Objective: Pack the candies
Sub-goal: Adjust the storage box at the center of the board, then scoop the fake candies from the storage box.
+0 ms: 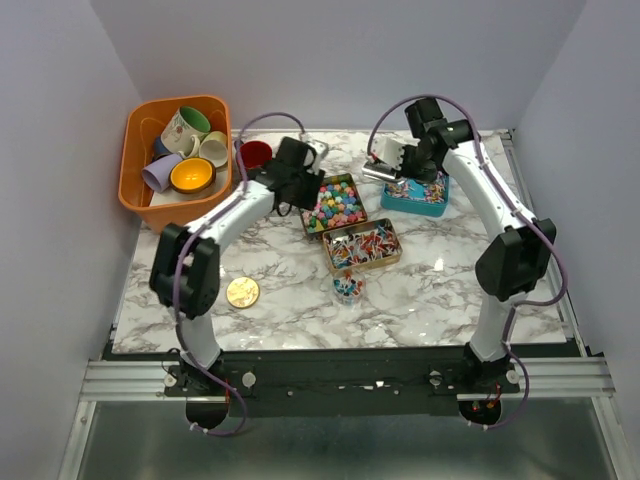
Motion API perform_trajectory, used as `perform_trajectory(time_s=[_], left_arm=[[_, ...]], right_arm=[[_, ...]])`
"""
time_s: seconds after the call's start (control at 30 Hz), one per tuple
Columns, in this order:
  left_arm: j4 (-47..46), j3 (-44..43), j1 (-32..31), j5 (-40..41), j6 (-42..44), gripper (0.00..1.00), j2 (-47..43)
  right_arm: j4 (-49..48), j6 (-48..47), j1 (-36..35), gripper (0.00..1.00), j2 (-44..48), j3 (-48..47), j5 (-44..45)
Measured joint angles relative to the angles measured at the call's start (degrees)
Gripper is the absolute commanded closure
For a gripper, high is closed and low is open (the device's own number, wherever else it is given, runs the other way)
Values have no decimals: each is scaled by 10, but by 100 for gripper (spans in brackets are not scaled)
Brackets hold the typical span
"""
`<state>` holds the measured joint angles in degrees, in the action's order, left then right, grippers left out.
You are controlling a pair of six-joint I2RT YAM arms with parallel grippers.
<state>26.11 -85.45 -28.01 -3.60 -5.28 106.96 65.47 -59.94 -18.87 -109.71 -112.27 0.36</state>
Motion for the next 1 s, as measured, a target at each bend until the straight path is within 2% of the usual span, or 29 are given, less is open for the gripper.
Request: perform_trajectory(time_s=[0.1,0.13,0.23,0.33,0.53,0.7,1.0], left_arm=[[-14,43,43,1,-35,61,-85],[-17,61,55,2,-49,74,-106],[-30,126,90,3,-83,100,-156],[-38,219,91,0,-109,100,-171],[-54,313,88,-33,-144,100,-182],[-100,325,88,-61,-161,100,-190],[-185,324,96,-164,-200,100,-135]], right_arm=[[-23,-82,-22,99,-16,-2,43],[-31,-104,-28,99,-23,-3,54],[-59,-176,-51,99,-54,-17,98],[-102,-263,-71,99,-87,-30,149],[-167,-411,-106,99,-138,-56,229],[-241,-497,-129,99,-162,-59,285],[-355,-535,-166,99,-189,-42,368]])
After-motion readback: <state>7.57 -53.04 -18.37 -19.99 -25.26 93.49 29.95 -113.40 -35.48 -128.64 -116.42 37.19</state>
